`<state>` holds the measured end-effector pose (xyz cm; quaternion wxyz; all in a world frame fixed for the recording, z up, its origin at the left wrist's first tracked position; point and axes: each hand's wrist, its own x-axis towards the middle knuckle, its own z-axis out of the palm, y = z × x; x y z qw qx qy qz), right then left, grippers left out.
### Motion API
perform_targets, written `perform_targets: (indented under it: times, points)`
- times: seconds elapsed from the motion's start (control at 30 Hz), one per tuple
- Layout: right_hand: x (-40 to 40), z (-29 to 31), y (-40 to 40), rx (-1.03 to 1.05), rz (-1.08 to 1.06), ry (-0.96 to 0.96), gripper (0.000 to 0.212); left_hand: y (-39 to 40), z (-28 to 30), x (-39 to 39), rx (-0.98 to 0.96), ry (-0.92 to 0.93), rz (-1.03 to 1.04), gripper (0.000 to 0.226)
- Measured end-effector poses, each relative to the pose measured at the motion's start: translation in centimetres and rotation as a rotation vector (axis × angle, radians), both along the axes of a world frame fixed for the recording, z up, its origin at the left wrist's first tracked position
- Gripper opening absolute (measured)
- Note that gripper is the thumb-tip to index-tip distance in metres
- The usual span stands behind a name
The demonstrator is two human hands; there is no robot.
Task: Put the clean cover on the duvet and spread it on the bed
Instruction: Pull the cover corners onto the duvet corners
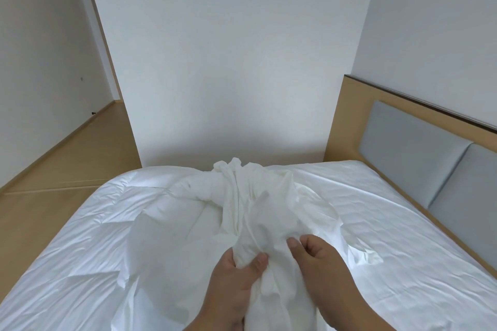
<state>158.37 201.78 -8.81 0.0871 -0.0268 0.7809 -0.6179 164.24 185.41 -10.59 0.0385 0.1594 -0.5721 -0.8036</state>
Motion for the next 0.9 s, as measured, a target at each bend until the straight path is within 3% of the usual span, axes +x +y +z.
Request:
perform_targets:
  times: [0.1,0.17,0.23,0.3,0.37,0.4,0.43,0.5,0.53,0.6,0.63,0.7,0.8,0.9]
  points:
    - [0.5,2.1,1.2,0.265,-0.051,0.175,0.050,-1.2,0.5,-0.3,-0.028,0.025,0.137,0.052]
    - [1.6,3.8,2.1,0.304,0.020,0.248,0.048,-1.5,1.0,-0.5,-0.042,0.063,0.177,0.049]
    - [2.7,4.1,1.5,0.225,0.096,0.205,0.046,-1.2,1.4,-0.7,-0.064,0.069,0.188,0.048]
    - [5.4,3.4,-1.0,0.159,0.203,0.090,0.034,-0.8,1.8,-1.0,-0.086,0.100,0.169,0.053]
    - [5.9,0.3,-1.8,0.234,-0.057,0.291,0.010,-0.4,2.1,-1.1,-0.135,0.136,0.091,0.058]
    - [6.2,-0.5,-2.3,0.359,-0.037,0.372,0.032,-0.4,2.0,-1.1,-0.170,0.153,0.058,0.058]
    - [5.8,-0.2,-1.1,0.381,0.161,0.384,0.042,-0.4,1.7,-1.1,-0.180,0.173,0.024,0.056]
    - [4.3,1.6,-0.3,0.448,0.498,0.164,0.044,-0.6,1.4,-1.0,-0.103,0.189,-0.075,0.050]
    - [2.7,2.1,1.4,0.478,0.439,0.120,0.044,-0.8,1.3,-0.9,-0.096,0.191,-0.116,0.049]
    - [0.7,2.6,3.1,0.287,0.301,0.109,0.039,-1.3,1.0,-0.9,-0.131,0.195,-0.130,0.038]
    - [0.5,2.6,2.8,0.172,0.279,0.010,0.038,-1.5,0.8,-0.8,-0.132,0.190,-0.135,0.034]
    - [0.5,2.3,1.9,-0.048,0.323,-0.175,0.044,-1.6,0.9,-0.7,-0.163,0.181,-0.190,0.049]
    - [1.2,1.0,1.1,0.108,0.381,-0.092,0.036,-1.4,1.8,-0.1,-0.257,0.194,-0.299,0.078]
    - [1.2,0.8,0.0,0.124,0.365,-0.051,0.023,-0.9,2.5,0.4,-0.441,0.220,-0.368,0.067]
